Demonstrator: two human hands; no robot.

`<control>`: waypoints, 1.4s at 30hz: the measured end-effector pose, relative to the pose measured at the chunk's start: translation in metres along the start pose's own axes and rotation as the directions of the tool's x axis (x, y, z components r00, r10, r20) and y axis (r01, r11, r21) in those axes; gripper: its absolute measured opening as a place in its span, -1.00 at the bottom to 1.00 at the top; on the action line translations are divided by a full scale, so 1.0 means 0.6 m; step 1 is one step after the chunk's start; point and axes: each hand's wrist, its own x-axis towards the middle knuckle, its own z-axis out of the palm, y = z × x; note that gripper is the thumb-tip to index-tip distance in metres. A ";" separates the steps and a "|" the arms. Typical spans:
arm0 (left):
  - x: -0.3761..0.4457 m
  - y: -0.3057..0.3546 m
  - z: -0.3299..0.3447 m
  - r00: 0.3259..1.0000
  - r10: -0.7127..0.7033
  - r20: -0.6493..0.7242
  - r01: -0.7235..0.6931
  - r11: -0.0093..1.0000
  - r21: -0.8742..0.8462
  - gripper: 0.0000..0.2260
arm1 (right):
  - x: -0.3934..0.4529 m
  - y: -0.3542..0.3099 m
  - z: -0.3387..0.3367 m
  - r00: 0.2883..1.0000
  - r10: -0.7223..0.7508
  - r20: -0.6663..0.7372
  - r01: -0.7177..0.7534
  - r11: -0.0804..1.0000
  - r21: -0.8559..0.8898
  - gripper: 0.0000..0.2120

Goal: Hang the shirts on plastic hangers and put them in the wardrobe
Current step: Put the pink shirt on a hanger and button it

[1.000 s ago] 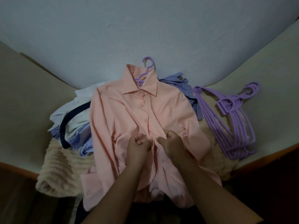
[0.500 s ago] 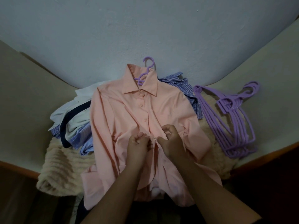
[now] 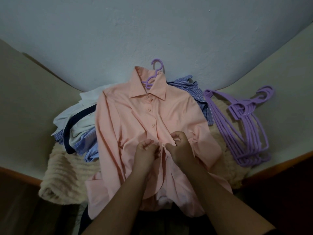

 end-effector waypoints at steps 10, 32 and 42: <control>0.001 0.003 -0.010 0.998 -0.006 0.063 0.002 0.998 0.058 -0.61 | 0.003 -0.003 0.001 0.997 -0.063 0.036 0.065 0.997 -0.046 -0.68; -0.032 0.012 -0.003 0.937 0.350 -0.026 -0.327 0.898 0.293 -0.77 | -0.025 -0.033 0.007 0.992 -0.105 0.075 0.122 0.947 -0.296 -0.76; -0.031 0.007 -0.007 0.958 0.284 -0.041 -0.259 0.917 0.302 -0.81 | -0.013 -0.016 0.009 0.995 -0.095 0.041 0.103 0.955 -0.277 -0.85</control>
